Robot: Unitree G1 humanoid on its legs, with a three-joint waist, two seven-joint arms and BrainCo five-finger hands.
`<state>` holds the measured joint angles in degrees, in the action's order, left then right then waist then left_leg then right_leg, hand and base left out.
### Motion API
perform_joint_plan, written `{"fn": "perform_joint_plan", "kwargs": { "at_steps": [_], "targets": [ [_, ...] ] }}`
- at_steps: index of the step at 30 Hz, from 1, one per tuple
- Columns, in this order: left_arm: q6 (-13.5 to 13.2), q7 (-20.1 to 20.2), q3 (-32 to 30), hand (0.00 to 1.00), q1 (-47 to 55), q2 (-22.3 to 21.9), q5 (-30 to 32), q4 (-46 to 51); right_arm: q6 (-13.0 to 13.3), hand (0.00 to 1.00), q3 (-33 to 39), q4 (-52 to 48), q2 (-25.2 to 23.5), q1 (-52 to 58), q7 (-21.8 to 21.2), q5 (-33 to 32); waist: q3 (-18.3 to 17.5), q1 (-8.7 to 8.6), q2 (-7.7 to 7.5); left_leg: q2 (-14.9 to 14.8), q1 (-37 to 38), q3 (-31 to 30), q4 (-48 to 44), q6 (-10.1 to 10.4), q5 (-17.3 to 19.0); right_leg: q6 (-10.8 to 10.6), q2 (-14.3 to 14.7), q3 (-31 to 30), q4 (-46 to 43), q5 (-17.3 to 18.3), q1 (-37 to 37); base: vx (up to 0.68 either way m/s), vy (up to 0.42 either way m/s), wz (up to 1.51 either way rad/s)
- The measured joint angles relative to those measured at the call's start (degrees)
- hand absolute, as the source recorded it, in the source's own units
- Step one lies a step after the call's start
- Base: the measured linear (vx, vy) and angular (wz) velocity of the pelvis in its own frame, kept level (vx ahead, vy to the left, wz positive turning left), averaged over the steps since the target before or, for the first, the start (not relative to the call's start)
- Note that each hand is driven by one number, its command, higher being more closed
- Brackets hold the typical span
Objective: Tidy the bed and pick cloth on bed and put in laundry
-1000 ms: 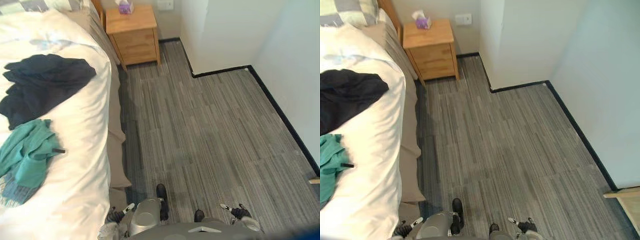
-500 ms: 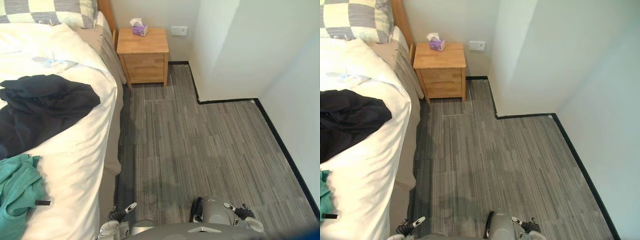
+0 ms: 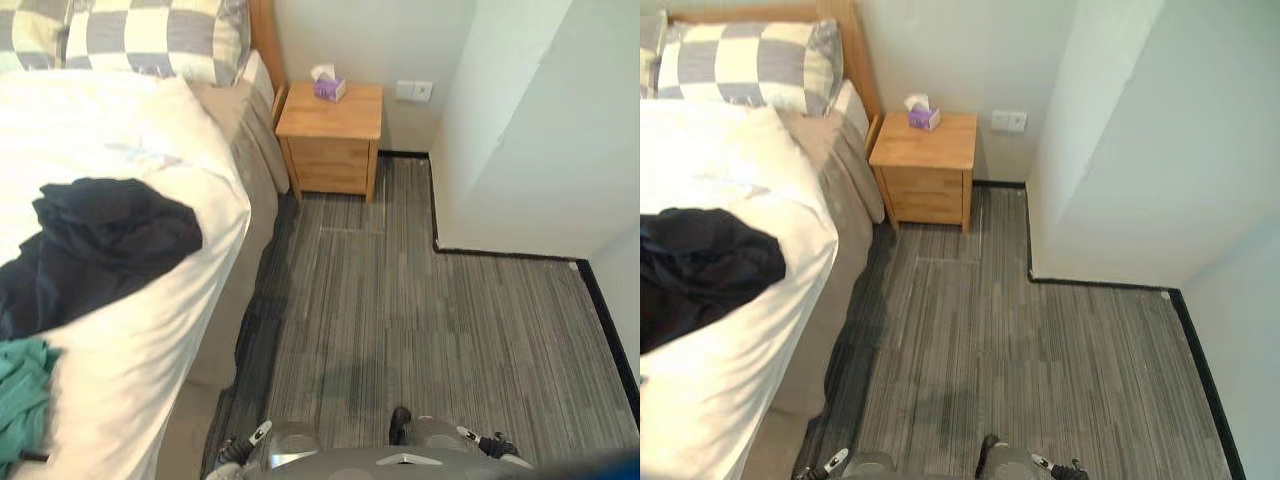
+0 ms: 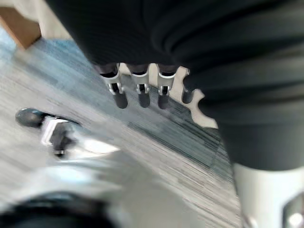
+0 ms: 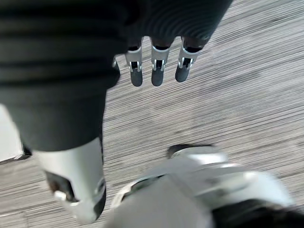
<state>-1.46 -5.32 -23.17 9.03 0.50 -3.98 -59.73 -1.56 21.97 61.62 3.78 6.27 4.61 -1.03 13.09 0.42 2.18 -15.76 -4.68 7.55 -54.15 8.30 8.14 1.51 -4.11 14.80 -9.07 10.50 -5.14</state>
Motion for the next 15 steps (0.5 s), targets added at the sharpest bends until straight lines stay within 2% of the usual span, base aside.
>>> {"fn": "perform_joint_plan", "kwargs": {
  "at_steps": [1, 2, 3, 4, 5, 6, 7, 8, 9, 10, 12, 14, 15],
  "targets": [
    [-0.02, 0.01, 0.03, 0.0, -0.09, -0.01, -0.03, 0.05, 0.0, 0.0, 0.0, 0.15, -0.01, -0.13, 0.0, 0.01, 0.06, 0.15, -0.1, 0.39, -1.49, 1.84, 0.49, -0.77, 2.33, -0.39, -0.48, 0.0, 0.95, -0.23, -1.22, 0.37, 0.021, -0.19],
    [-0.1, 0.03, 0.06, 0.0, -0.05, 0.17, -0.05, 0.39, -0.03, 0.0, 0.16, 0.2, -0.15, -0.26, 0.0, 0.03, 0.29, 0.48, -0.65, 2.77, -4.27, 5.09, 6.15, -0.98, 5.38, -1.52, -2.13, -0.24, 2.1, -0.3, -3.49, 0.31, 0.068, -0.23],
    [-0.12, 0.03, 0.13, 0.0, -0.07, 0.32, -0.05, 0.47, -0.06, 0.0, 0.3, 0.2, -0.29, -0.44, 0.0, 0.04, 0.46, 0.55, -0.95, 4.12, -5.04, 5.97, 9.94, -1.01, 5.88, -2.13, -2.9, -0.46, 2.49, -0.16, -4.2, 0.38, 0.13, -0.3],
    [-0.16, 0.03, 0.35, 0.0, -0.06, 0.45, -0.02, 0.53, -0.09, 0.0, 0.84, 0.2, -0.49, -0.74, 0.02, 0.04, 0.58, 0.53, -1.15, 6.98, -6.07, 6.52, 20.75, -1.03, 5.19, -3.71, -4.28, -0.95, 2.88, 0.57, -5.28, 0.26, 0.127, -0.2],
    [-0.16, -0.01, 0.61, 0.0, 0.0, 0.36, -0.01, 0.53, -0.07, 0.0, 0.98, 0.15, -0.36, -0.71, 0.03, 0.04, 0.54, 0.51, -0.86, 8.22, -6.07, 6.22, 27.76, -1.2, 3.01, -4.63, -4.49, -1.31, 3.11, 1.09, -5.49, 0.31, 0.211, -0.33],
    [-0.2, 0.06, 1.04, 0.0, 0.09, -0.25, -0.14, 0.39, -0.08, 0.0, 1.03, 0.28, 0.47, -0.74, 0.05, 0.07, 0.5, 1.11, -0.25, 9.33, -5.41, 6.02, 36.15, -6.36, -2.52, -6.33, -4.31, -2.33, 3.23, 2.2, -6.16, 0.34, 0.21, -0.11],
    [-0.15, 0.02, 1.92, 0.0, 0.07, 1.26, 0.01, 0.48, -0.07, 0.0, -0.27, -0.02, -0.59, -0.88, 0.05, 0.06, -0.16, 1.18, -1.88, 11.67, -3.71, 6.52, 39.22, -5.59, -2.49, -6.73, -5.42, -3.42, 4.63, 2.1, -7.46, 0.43, 0.192, 0.02],
    [-0.38, 0.04, 2.63, 0.0, -0.08, 1.84, 0.02, 1.01, 0.0, 0.0, -0.52, 0.04, -1.03, -0.85, 0.08, 0.08, -0.2, 1.23, -2.36, 12.26, -3.84, 6.54, 39.61, -5.74, -2.35, -6.57, -5.22, -3.78, 5.35, 1.69, -7.35, 0.44, 0.086, 0.17],
    [-0.45, 0.13, 3.01, 0.0, -0.78, 2.33, 0.03, 1.71, -0.08, 0.0, -0.76, 0.28, -1.26, -1.1, 0.08, 0.11, -0.26, 2.06, -3.84, 12.71, -4.41, 6.55, 38.29, -6.34, -1.14, -5.83, -4.75, -4.08, 6.5, 1.01, -7.46, 0.35, 0.033, -0.01],
    [-0.24, 0.2, 2.83, 0.0, -1.15, 2.31, 0.03, 2.12, -0.03, 0.0, -1.48, 0.24, -1.13, -1.43, 0.12, 0.13, -0.14, 2.93, -3.83, 12.6, -4.67, 6.92, 35.96, -7.14, 0.4, -6.1, -4.85, -4.78, 7.76, -0.4, -8.56, 0.28, 0.031, -0.05],
    [-0.17, 0.32, 2.74, 0.0, -0.83, 2.22, 0.04, 2.06, 0.02, 0.0, -1.85, 0.13, -1.09, -1.47, 0.03, 0.15, -0.47, 3.02, -3.92, 12.95, -2.95, 7.38, 36.33, -8.55, 1.3, -6.27, -5.18, -5.9, 7.91, -1.99, -9.52, 0.34, 0.068, -0.04],
    [-0.02, 0.41, 2.69, 0.0, -0.67, 2.44, 0.04, 2.04, 0.12, 0.0, -1.86, -0.26, -1.31, -1.61, -0.21, 0.18, -0.78, 3.58, -4.33, 13.58, -1.15, 7.71, 38.36, -8.67, 1.38, -6.23, -5.8, -6.77, 5.7, -2.24, -8.81, 0.27, 0.032, -0.18],
    [0.04, 0.39, 2.54, 0.0, -0.54, 2.5, 0.03, 1.93, 0.12, 0.0, -1.88, -0.58, -1.23, -1.95, -0.33, 0.21, -0.88, 3.67, -4.12, 14.12, 0.51, 7.93, 41.08, -8.66, 1.46, -6.73, -5.98, -8.47, 1.33, -1.77, -6.67, 0.19, 0.055, -0.37]
  ]
}}
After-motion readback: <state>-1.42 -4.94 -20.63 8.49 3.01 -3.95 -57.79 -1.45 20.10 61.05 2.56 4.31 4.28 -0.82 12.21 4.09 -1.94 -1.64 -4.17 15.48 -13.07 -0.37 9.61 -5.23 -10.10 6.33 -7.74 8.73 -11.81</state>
